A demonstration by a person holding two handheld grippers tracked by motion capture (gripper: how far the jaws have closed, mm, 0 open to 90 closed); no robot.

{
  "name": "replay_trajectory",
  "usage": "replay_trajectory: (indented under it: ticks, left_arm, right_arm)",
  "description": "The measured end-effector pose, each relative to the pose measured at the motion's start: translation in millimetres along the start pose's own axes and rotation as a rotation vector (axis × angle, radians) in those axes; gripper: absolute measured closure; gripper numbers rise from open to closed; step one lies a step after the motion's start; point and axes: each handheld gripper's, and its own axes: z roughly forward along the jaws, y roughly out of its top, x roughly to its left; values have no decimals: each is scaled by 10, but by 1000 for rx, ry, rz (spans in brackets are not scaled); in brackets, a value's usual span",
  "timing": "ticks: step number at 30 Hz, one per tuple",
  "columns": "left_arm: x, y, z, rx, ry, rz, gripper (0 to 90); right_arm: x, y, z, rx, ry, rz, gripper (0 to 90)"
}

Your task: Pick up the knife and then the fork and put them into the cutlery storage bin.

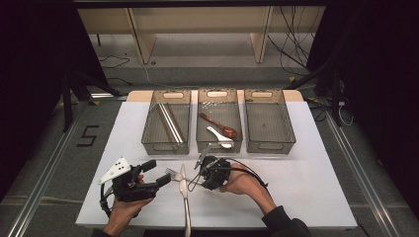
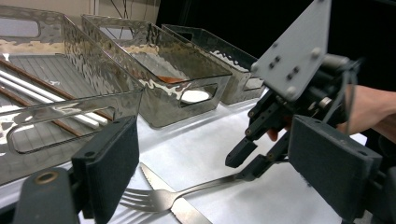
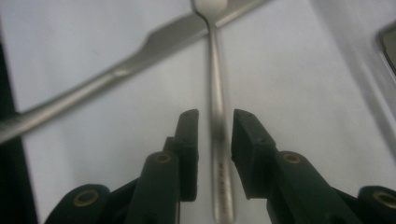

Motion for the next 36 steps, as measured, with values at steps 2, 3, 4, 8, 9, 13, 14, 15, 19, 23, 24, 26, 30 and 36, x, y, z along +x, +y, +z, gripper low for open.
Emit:
replay_trajectory:
  ticks: [2, 3, 4, 8, 9, 13, 14, 15, 19, 23, 24, 26, 30, 36]
  left_arm:
    - [3, 1, -4, -2, 2, 2, 160]
    - [5, 2, -5, -3, 4, 0, 160]
    - [6, 2, -7, -4, 5, 0, 160]
    - [9, 4, -12, -8, 8, 1, 160]
    - [9, 3, -11, -8, 8, 1, 160]
    - [5, 3, -8, -6, 7, 2, 160]
    - [4, 3, -8, -6, 7, 2, 160]
    - [4, 3, -8, -6, 7, 2, 160]
    - [6, 4, -11, -5, 7, 2, 160]
    - [5, 3, -10, -4, 6, 2, 160]
    - [4, 3, -9, -4, 6, 2, 160]
    - [3, 3, -8, -4, 6, 2, 160]
    - [3, 3, -9, -4, 5, 2, 160]
    - [5, 3, -11, -4, 5, 3, 160]
  right_arm:
    - [59, 12, -31, -16, 15, -3, 718]
    - [91, 14, -39, -27, 24, -10, 722]
    - [122, 12, -41, -44, 35, -15, 737]
    - [262, -3, -43, -105, 48, -41, 840]
    - [295, -8, -39, -123, 55, -46, 870]
    - [401, -2, -21, -158, 85, -65, 900]
    - [433, 7, -9, -163, 89, -72, 900]
    - [464, 14, 4, -166, 97, -77, 900]
    - [606, 35, 95, -165, 134, -109, 900]
    - [743, 45, 180, -158, 162, -138, 900]
    - [771, 45, 199, -148, 173, -144, 900]
    - [814, 44, 244, -126, 188, -164, 900]
    - [874, 34, 331, -108, 202, -181, 900]
    - [889, 26, 308, -73, 199, -197, 900]
